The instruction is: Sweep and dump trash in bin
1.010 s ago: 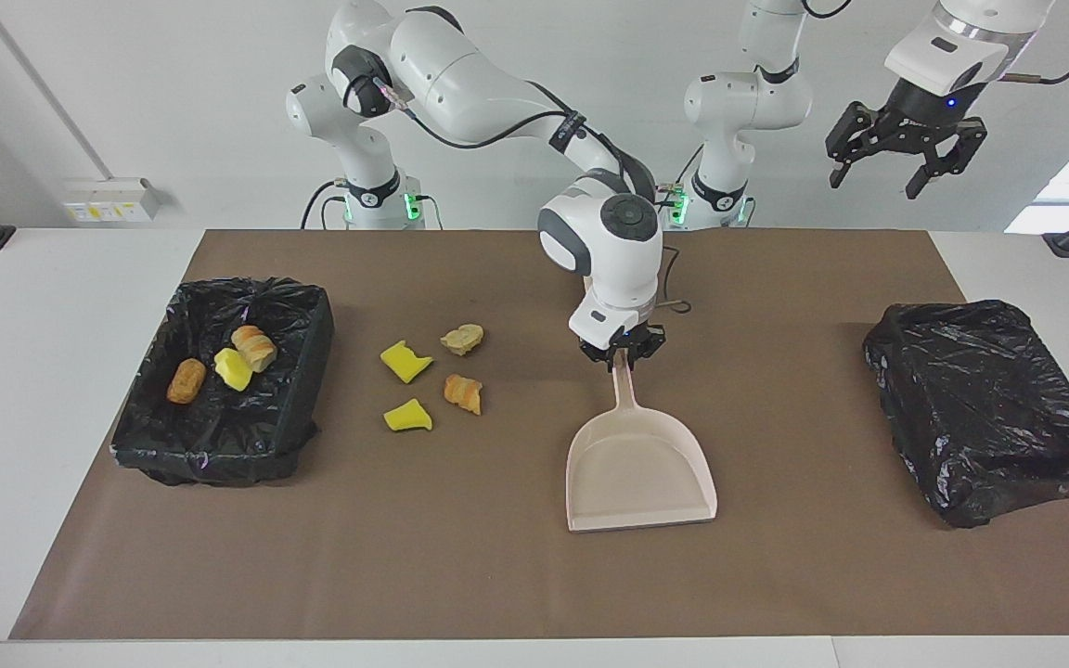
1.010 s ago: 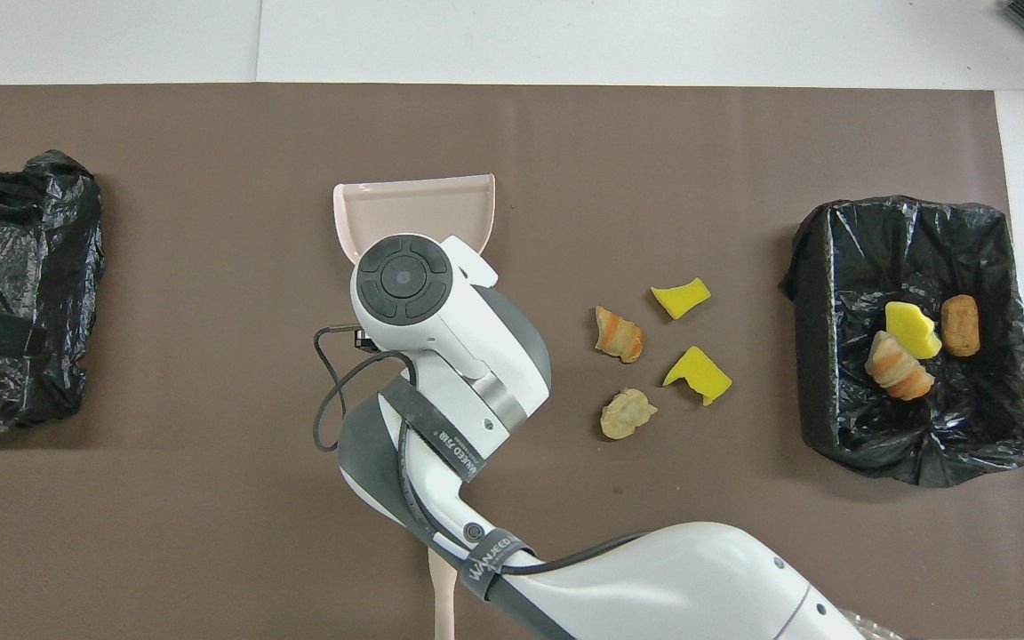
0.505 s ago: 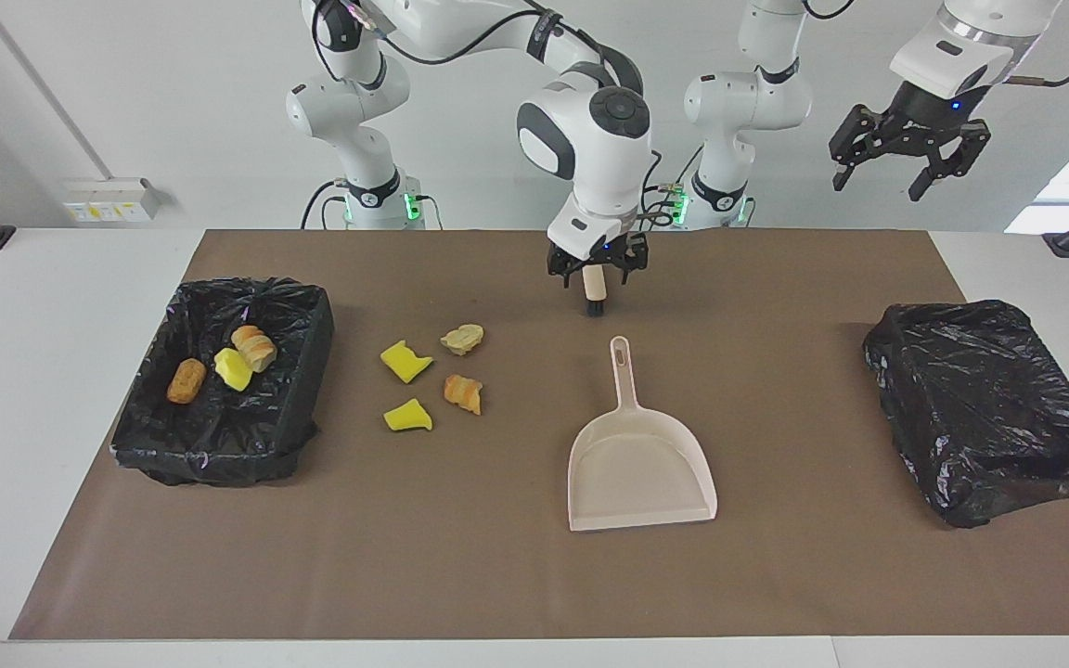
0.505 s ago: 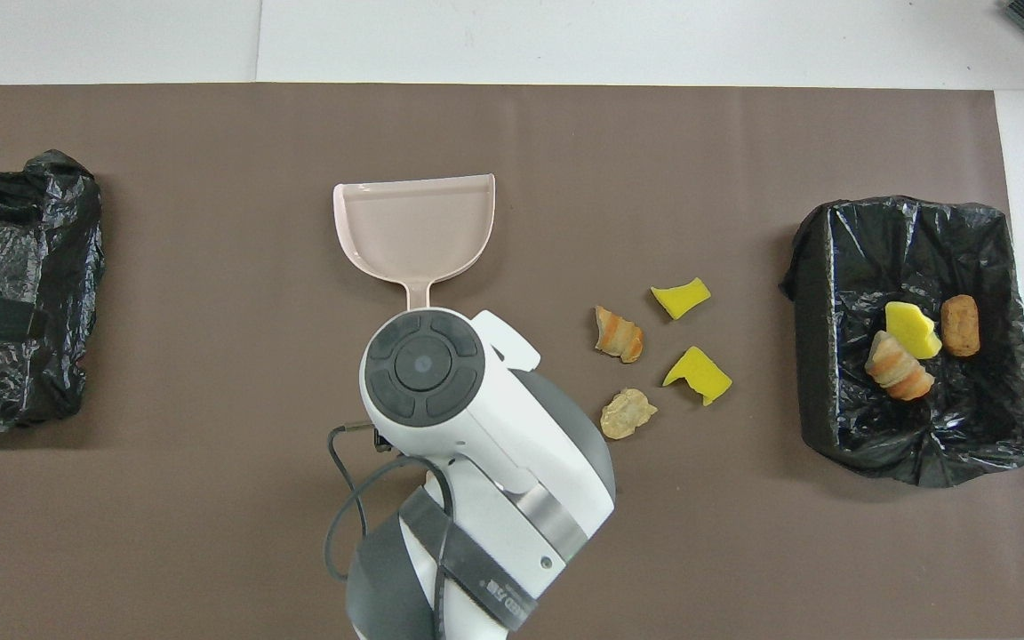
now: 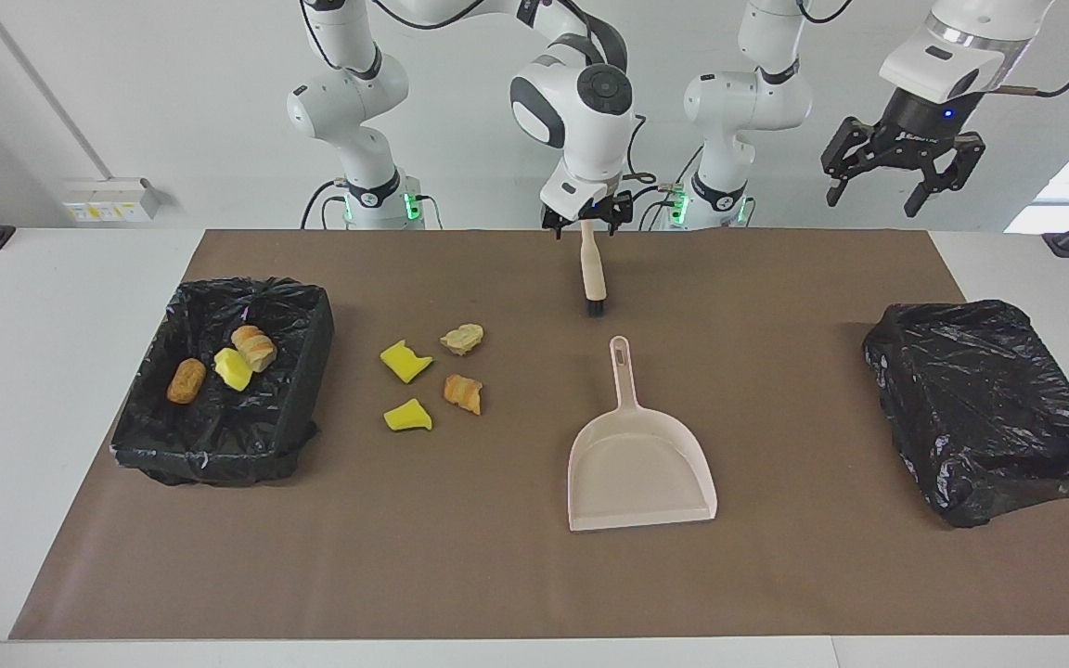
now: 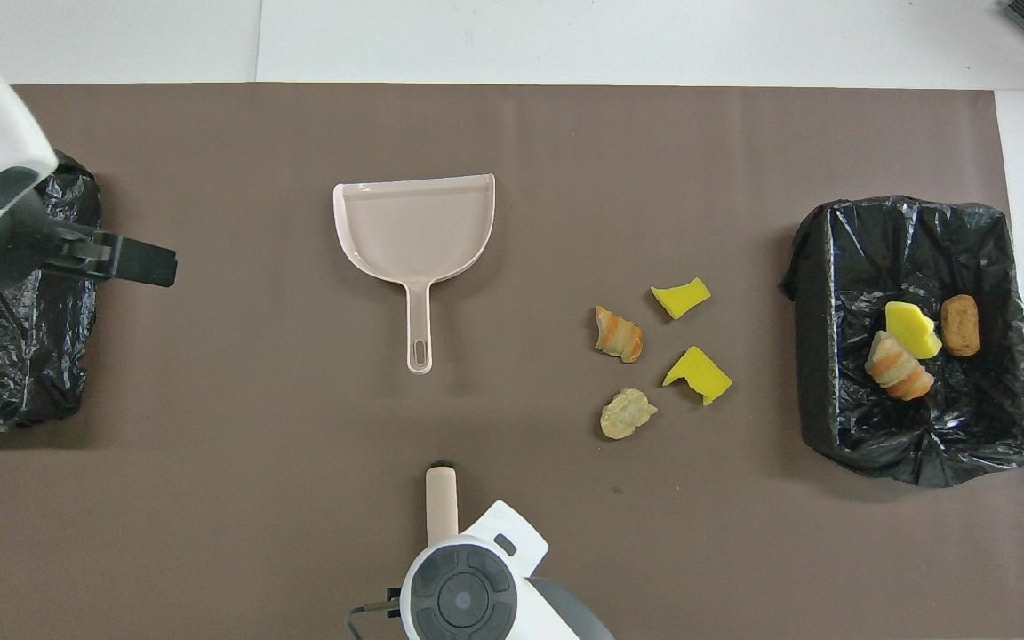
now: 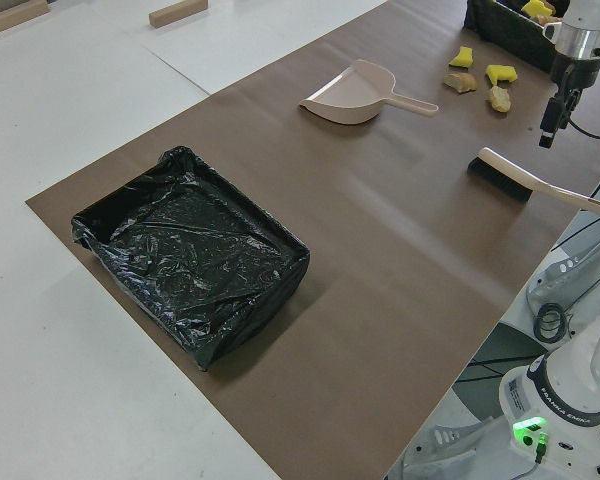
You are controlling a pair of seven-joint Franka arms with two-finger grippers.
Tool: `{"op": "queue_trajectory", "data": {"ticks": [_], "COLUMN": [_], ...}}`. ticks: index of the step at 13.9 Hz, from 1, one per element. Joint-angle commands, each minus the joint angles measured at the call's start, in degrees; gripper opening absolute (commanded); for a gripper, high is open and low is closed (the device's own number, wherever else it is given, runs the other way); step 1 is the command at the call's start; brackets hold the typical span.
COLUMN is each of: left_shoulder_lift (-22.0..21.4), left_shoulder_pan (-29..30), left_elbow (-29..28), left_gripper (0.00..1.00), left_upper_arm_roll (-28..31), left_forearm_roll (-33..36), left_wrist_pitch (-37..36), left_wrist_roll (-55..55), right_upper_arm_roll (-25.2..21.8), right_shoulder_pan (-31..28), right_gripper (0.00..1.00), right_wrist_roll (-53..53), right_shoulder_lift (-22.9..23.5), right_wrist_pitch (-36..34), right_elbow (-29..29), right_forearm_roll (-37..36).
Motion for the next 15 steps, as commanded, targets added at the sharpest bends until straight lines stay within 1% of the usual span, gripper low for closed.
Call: {"op": "queue_trajectory", "data": {"ticks": [1,2,3,4,5,6,7,9,11,12,13,14,15], "left_shoulder_lift": [3.9,4.2,4.6,6.3,9.5,12.1,13.5,14.3,14.2,14.1,14.0,14.0,14.2], "left_shoulder_pan": [-0.7,-1.1,-2.1,-3.6,-5.4,-7.3,-8.0,-8.8,-8.9,-8.8,-8.8,-8.9,-8.9], "left_elbow": [-3.7,-7.4,-11.5,-13.4,-13.2,-13.2,-13.9,-17.3,-20.1,-21.2,-21.8,-22.8,-23.2], "left_gripper": [1.00,1.00,1.00,1.00,1.00,1.00,1.00,1.00,1.00,1.00,1.00,1.00,1.00], "left_upper_arm_roll": [-3.6,-5.1,-5.7,-5.8,-5.9,-6.0,-6.1,-6.4,-6.5,-6.6,-6.6,-6.8,-7.0], "left_forearm_roll": [1.0,1.0,1.1,1.2,2.4,5.7,6.8,6.8,6.8,6.8,6.8,6.8,6.8], "left_wrist_pitch": [6.9,11.7,16.9,21.1,23.0,24.3,26.1,30.9,32.2,33.4,34.7,35.6,37.4], "left_wrist_roll": [-5.7,-7.2,-9.4,-10.6,-11.3,-14.3,-17.5,-18.7,-19.0,-18.9,-19.7,-21.6,-23.7], "right_upper_arm_roll": [-0.2,-0.2,-0.2,-0.2,-0.2,-0.2,-0.2,-0.2,-0.2,-0.2,-0.2,-0.3,-0.3], "right_shoulder_pan": [1.6,2.6,3.1,4.2,4.6,4.6,4.7,4.7,5.8,6.6,6.6,6.6,6.6], "right_gripper": [1.00,1.00,1.00,1.00,1.00,1.00,1.00,1.00,1.00,1.00,1.00,0.96,0.81], "right_wrist_roll": [1.7,2.2,3.5,4.3,4.4,4.1,3.7,3.7,4.2,4.4,4.3,4.0,3.8], "right_shoulder_lift": [-1.5,-1.3,-0.5,0.4,1.1,1.3,1.2,1.0,1.1,2.0,2.1,2.2,2.1], "right_wrist_pitch": [4.8,5.8,7.8,9.6,10.6,10.8,10.8,11.2,11.5,13.5,13.5,13.6,13.7], "right_elbow": [-5.0,-5.2,-5.2,-5.2,-5.2,-5.2,-5.5,-6.2,-6.7,-6.8,-6.8,-6.8,-6.9], "right_forearm_roll": [4.0,5.7,6.0,6.0,6.0,6.0,6.0,6.0,6.0,6.0,6.0,5.9,5.8]}}
